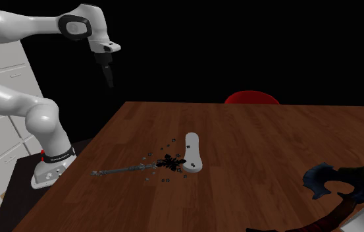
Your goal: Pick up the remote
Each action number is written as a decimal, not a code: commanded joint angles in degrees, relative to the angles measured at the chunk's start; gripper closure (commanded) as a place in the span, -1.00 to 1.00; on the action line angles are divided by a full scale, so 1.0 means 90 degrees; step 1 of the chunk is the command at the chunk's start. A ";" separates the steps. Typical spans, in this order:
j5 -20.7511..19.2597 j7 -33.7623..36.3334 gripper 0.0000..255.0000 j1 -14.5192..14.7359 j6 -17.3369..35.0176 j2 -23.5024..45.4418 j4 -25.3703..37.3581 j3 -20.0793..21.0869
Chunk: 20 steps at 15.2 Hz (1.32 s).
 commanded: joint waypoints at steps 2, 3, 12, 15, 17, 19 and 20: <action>-0.0125 -0.0271 -1.00 -0.0013 0.0018 -0.0034 -0.0069 -0.0162; -0.0253 -0.0542 -1.00 -0.0025 0.0040 -0.0055 -0.0127 -0.0327; -0.1392 -0.2977 -1.00 -0.0101 0.0453 0.0318 -0.0179 -0.1860; -0.1694 -0.3785 -1.00 -0.0067 0.0668 0.0662 -0.0008 -0.2380; -0.1855 -0.4323 -1.00 -0.0014 0.0825 0.0945 0.0158 -0.2730; -0.1975 -0.4863 -1.00 0.0067 0.0988 0.1267 0.0363 -0.3086; -0.2016 -0.5137 -1.00 0.0117 0.1072 0.1443 0.0479 -0.3265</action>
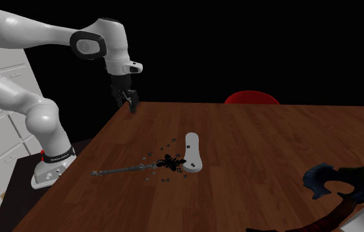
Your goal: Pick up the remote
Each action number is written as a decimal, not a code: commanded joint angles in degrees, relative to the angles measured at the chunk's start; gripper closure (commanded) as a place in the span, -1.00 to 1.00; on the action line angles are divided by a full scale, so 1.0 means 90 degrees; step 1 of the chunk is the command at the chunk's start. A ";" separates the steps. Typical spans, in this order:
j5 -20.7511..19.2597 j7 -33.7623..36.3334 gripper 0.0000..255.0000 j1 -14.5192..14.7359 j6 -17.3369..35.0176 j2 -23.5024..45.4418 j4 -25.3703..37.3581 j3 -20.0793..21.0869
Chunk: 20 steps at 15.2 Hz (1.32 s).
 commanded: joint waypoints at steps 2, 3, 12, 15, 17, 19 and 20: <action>-0.0109 -0.0879 -1.00 0.0156 0.0263 0.0554 0.0370 -0.0566; -0.0106 -0.1162 -1.00 0.0227 0.0347 0.0759 0.0513 -0.0752; 0.1005 -0.4146 -1.00 0.0967 0.0982 0.3249 0.2205 -0.2518; 0.1986 -0.5403 -1.00 0.0902 0.1000 0.4459 0.2960 -0.2907; 0.2656 -0.6180 -1.00 0.0574 0.0900 0.5268 0.3535 -0.2895; 0.3192 -0.6807 -1.00 0.0100 0.0744 0.5980 0.4166 -0.2702; 0.3417 -0.7071 -1.00 -0.0142 0.0651 0.6310 0.4503 -0.2591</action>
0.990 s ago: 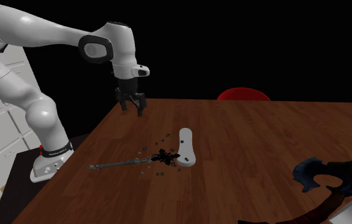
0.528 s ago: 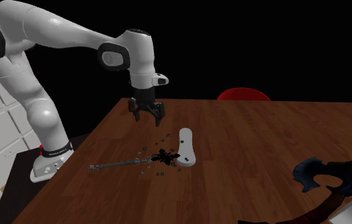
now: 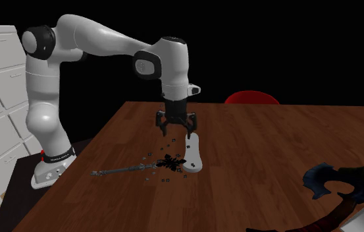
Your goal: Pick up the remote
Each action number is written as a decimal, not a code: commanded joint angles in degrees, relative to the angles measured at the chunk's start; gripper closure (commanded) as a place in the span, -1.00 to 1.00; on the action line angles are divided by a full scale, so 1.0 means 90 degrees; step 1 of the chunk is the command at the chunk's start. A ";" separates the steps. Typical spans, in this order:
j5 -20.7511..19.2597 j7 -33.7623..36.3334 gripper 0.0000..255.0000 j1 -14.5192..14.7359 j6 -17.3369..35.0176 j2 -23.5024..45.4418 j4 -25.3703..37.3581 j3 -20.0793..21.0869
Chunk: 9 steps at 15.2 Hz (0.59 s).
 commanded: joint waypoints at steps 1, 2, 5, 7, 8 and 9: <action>0.0502 -0.0573 -1.00 -0.0502 -0.0191 0.0715 0.0720 0.0231; 0.0674 -0.0779 -1.00 -0.0752 -0.0298 0.1017 0.1091 0.0363; 0.0908 -0.1056 -1.00 -0.1123 -0.0396 0.1474 0.1618 0.0579; 0.0936 -0.1080 -1.00 -0.1107 -0.0243 0.1502 0.1481 0.0599; 0.0953 -0.1093 -1.00 -0.1100 -0.0167 0.1518 0.1415 0.0610; 0.0970 -0.1107 -1.00 -0.1094 -0.0093 0.1536 0.1352 0.0621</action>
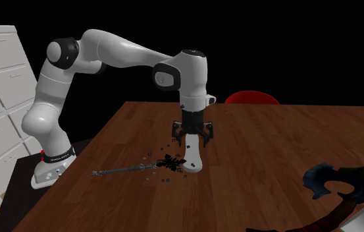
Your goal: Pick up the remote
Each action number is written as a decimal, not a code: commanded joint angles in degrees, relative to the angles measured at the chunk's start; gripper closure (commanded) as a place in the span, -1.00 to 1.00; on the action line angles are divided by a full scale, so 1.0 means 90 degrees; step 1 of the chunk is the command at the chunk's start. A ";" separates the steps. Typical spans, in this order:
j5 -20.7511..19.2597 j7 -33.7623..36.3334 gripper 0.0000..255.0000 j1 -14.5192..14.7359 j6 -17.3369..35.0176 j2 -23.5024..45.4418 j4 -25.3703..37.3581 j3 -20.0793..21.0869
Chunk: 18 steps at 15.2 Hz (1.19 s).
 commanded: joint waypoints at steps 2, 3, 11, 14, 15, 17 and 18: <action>0.0045 -0.0035 -1.00 0.0035 0.0233 0.0038 -0.0212 0.0030; 0.0057 -0.0043 -1.00 0.0037 0.0274 0.0051 -0.0245 0.0037; 0.0062 -0.0044 1.00 0.0038 0.0288 0.0058 -0.0254 0.0041; 0.0057 -0.0043 1.00 0.0037 0.0274 0.0051 -0.0245 0.0037; 0.0037 -0.0029 1.00 0.0035 0.0202 0.0029 -0.0188 0.0024; 0.0000 -0.0002 1.00 0.0025 0.0055 -0.0009 -0.0064 0.0001; -0.0017 0.0011 1.00 0.0019 -0.0020 -0.0026 0.0000 -0.0009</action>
